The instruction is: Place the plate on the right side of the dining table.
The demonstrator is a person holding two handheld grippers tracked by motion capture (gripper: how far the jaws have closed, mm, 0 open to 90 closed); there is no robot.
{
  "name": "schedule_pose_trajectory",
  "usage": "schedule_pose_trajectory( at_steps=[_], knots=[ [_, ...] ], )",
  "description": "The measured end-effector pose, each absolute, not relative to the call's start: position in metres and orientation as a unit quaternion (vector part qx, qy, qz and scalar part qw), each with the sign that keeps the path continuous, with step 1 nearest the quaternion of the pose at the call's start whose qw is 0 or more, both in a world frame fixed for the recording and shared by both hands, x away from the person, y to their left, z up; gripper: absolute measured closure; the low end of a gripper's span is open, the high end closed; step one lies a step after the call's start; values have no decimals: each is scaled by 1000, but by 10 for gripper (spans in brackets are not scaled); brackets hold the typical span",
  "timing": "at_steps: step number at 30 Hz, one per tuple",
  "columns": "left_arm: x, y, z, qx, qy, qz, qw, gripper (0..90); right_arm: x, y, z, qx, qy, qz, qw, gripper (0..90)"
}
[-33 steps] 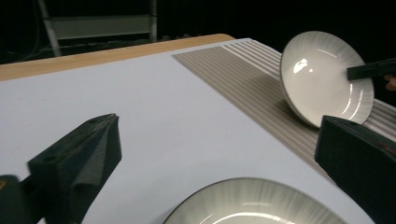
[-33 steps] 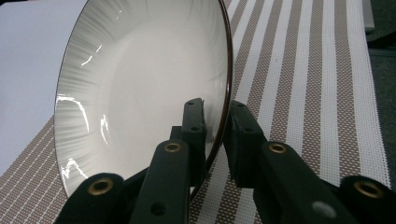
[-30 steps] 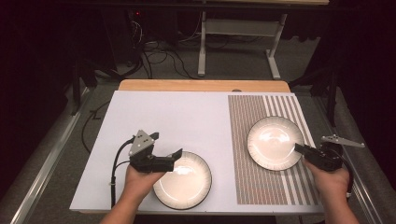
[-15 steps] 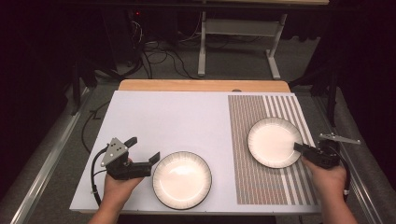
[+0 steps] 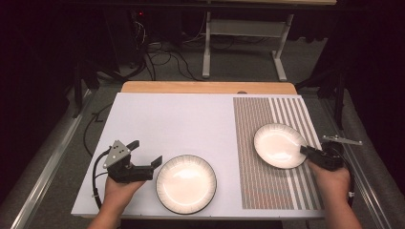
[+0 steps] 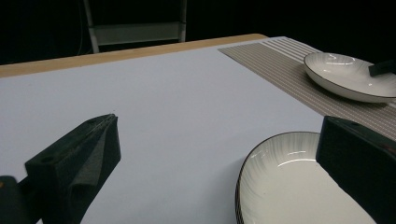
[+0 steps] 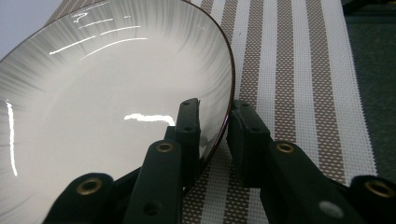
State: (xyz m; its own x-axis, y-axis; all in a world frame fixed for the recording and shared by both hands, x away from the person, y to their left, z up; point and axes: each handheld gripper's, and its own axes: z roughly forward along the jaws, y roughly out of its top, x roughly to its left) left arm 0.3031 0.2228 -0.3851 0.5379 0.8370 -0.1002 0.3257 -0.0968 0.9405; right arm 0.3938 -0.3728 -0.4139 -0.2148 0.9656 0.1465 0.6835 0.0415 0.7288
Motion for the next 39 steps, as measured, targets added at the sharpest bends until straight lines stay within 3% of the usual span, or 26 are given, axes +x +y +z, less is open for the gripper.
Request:
schedule_pose_trajectory(
  at_steps=[4, 5, 6, 7, 8, 9, 13, 21, 31, 35, 39],
  knots=[
    [302, 222, -386, 704, 413, 244, 523, 6, 392, -372, -413, 588, 696, 354, 211, 713],
    [302, 222, -387, 706, 413, 245, 521, 6, 390, -373, -410, 581, 695, 358, 227, 649],
    [302, 222, -387, 706, 413, 245, 521, 6, 390, -373, -410, 581, 695, 358, 227, 649],
    [301, 223, -387, 705, 414, 245, 521, 6, 387, -373, -406, 569, 695, 363, 247, 506],
    [301, 223, -387, 705, 414, 245, 521, 6, 387, -373, -406, 569, 695, 363, 247, 506],
    [302, 223, -388, 704, 415, 245, 522, 6, 384, -372, -403, 552, 694, 380, 262, 428],
    [302, 223, -389, 707, 414, 248, 518, 3, 377, -366, -397, 528, 695, 407, 269, 322],
    [298, 223, -386, 707, 408, 251, 521, 2, 356, -336, -381, 456, 718, 443, 283, 198],
    [292, 219, -381, 705, 396, 251, 532, 2, 327, -293, -366, 386, 733, 477, 292, 107],
    [287, 218, -376, 704, 385, 255, 539, 2, 312, -274, -361, 364, 735, 490, 295, 19],
    [282, 218, -374, 703, 380, 257, 544, 2, 303, -263, -360, 347, 739, 498, 291, 4]
  ],
)
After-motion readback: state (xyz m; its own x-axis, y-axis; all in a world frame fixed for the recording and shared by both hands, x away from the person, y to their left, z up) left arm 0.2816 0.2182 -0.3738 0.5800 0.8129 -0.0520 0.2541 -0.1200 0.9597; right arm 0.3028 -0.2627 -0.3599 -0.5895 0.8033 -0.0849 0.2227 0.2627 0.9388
